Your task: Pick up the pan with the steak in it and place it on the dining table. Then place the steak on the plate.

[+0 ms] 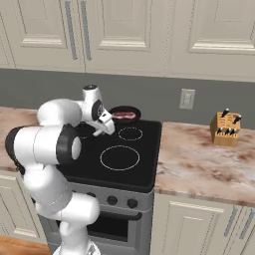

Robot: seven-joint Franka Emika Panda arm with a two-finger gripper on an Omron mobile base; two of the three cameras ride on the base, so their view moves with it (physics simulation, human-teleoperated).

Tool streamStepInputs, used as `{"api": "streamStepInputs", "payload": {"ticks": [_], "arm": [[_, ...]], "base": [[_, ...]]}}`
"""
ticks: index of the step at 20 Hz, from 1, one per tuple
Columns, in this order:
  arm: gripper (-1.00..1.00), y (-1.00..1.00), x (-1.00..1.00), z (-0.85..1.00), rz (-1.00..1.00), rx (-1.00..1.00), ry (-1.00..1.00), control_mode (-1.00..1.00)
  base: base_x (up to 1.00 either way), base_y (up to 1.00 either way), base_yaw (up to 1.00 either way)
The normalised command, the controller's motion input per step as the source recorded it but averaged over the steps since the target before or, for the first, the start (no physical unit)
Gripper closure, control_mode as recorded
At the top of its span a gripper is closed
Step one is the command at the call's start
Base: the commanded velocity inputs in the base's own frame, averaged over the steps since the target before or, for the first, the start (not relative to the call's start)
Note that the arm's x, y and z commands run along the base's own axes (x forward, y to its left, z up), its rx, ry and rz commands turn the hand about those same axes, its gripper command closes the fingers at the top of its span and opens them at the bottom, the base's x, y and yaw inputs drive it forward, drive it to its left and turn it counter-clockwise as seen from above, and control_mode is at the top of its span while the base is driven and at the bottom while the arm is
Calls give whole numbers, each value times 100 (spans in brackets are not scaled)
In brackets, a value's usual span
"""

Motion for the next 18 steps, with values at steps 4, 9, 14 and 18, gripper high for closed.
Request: {"api": "streamStepInputs", "payload": {"ticks": [4, 9, 14, 18], "arm": [[100, 0, -84, 67, 7, 0, 9, -100], [100, 0, -100, 52, 10, -1, 3, -100], [100, 0, -100, 43, 13, -1, 0, -100], [100, 0, -94, 38, 16, 0, 0, -100]], "base": [[0, 0, 0], [0, 0, 0], [0, 0, 0], [0, 0, 0]]}}
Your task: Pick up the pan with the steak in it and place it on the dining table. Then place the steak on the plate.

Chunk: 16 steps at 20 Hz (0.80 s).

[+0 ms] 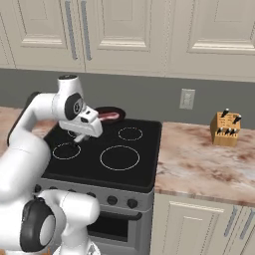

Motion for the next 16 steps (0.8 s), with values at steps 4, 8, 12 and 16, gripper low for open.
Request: {"api": "streamStepInputs", "payload": {"ticks": [4, 8, 12, 16], "arm": [[100, 0, -90, 37, 17, 0, 0, -100], [100, 0, -85, 41, 18, 0, 0, -100], [100, 0, -79, 51, 18, 1, 4, -100], [100, 0, -79, 50, 19, 2, 3, -100]], "base": [[0, 0, 0], [0, 0, 0], [0, 0, 0], [0, 0, 0]]}}
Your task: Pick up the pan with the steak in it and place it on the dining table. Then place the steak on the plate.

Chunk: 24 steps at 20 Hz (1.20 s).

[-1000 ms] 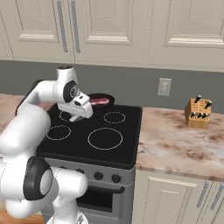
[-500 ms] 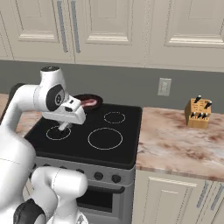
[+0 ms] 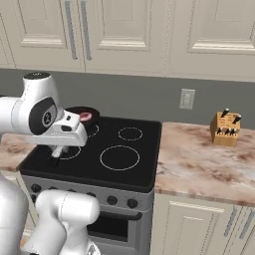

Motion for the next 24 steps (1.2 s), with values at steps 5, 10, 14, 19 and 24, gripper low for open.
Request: {"api": "streamStepInputs", "payload": {"ticks": [5, 10, 14, 19, 24], "arm": [[100, 0, -79, 39, 19, 5, 2, -100], [100, 6, -66, 6, 21, 15, 4, -100], [100, -1, -81, -10, 8, 20, -21, -100], [100, -1, -60, -9, 4, 4, -20, -100], [100, 0, -3, -1, 0, 0, 0, 100]], "base": [[0, 0, 0], [0, 0, 0], [0, 0, 0], [0, 0, 0], [-9, 0, 0]]}}
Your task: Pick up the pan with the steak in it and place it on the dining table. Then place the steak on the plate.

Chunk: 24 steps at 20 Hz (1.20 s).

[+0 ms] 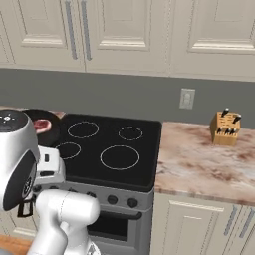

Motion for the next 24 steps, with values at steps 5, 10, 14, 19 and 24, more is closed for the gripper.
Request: {"api": "streamStepInputs", "payload": {"ticks": [5, 10, 14, 19, 24], "arm": [[100, 0, 0, 0, 0, 0, 0, 100], [100, 0, 0, 0, 0, 0, 0, 100], [100, 0, 0, 0, 0, 0, 0, 100], [100, 0, 0, 0, 0, 0, 0, 100], [100, 0, 0, 0, 0, 0, 0, 100]], "base": [[-81, 0, 15], [-56, 0, 34], [-18, -4, 48], [-8, 0, 50], [-6, 0, 50]]}}
